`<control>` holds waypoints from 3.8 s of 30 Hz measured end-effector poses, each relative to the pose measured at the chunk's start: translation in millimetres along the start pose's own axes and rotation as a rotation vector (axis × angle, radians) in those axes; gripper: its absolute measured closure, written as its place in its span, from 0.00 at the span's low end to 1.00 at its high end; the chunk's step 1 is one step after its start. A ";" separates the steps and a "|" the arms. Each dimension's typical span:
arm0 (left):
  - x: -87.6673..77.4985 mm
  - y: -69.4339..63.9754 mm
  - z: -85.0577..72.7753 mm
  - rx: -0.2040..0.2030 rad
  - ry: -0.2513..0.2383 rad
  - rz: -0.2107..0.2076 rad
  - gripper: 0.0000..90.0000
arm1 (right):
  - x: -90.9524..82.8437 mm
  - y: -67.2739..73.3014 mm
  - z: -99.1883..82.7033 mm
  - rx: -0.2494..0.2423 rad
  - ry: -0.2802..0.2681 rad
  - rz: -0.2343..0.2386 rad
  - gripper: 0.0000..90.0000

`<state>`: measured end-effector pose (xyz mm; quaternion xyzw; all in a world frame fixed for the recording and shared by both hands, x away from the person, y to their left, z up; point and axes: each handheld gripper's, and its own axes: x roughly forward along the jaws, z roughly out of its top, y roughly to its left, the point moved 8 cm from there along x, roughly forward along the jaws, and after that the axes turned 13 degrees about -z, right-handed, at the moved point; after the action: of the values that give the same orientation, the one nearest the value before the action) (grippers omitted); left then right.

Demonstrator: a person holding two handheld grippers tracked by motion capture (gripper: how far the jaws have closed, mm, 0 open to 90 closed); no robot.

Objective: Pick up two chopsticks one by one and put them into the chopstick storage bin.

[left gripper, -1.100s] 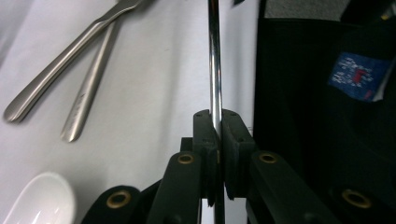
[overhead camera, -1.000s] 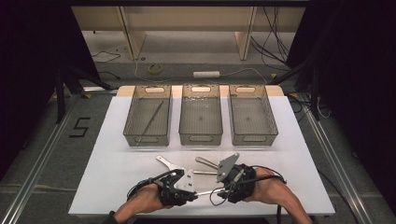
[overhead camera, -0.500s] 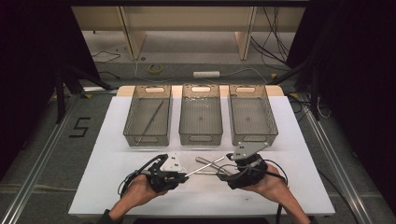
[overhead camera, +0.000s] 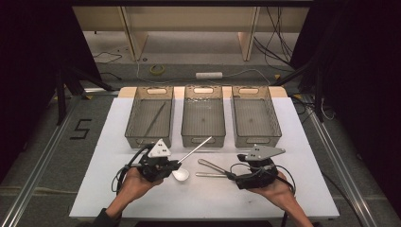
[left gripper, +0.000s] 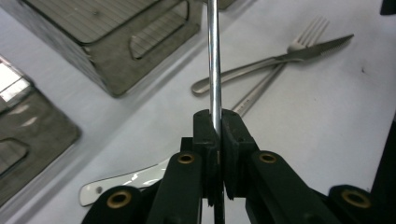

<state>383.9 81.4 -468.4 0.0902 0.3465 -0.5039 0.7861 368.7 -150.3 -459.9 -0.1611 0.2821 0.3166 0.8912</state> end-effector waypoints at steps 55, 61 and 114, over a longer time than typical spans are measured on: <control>-48.0 214.3 45.0 -0.377 -0.214 0.393 0.94 | 0.3 11.4 -17.3 0.054 -0.001 0.031 0.26; -45.4 221.5 40.3 -0.393 -0.201 0.410 0.94 | 0.4 11.6 -17.4 0.054 0.000 0.036 0.27; -31.0 87.0 44.6 -0.104 -0.073 0.088 0.24 | -1.5 9.2 -17.8 0.076 -0.022 0.023 0.26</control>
<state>470.6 123.6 -433.6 0.0458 0.3390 -0.4532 0.8232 354.6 -152.5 -474.0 -0.1204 0.2857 0.3179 0.8960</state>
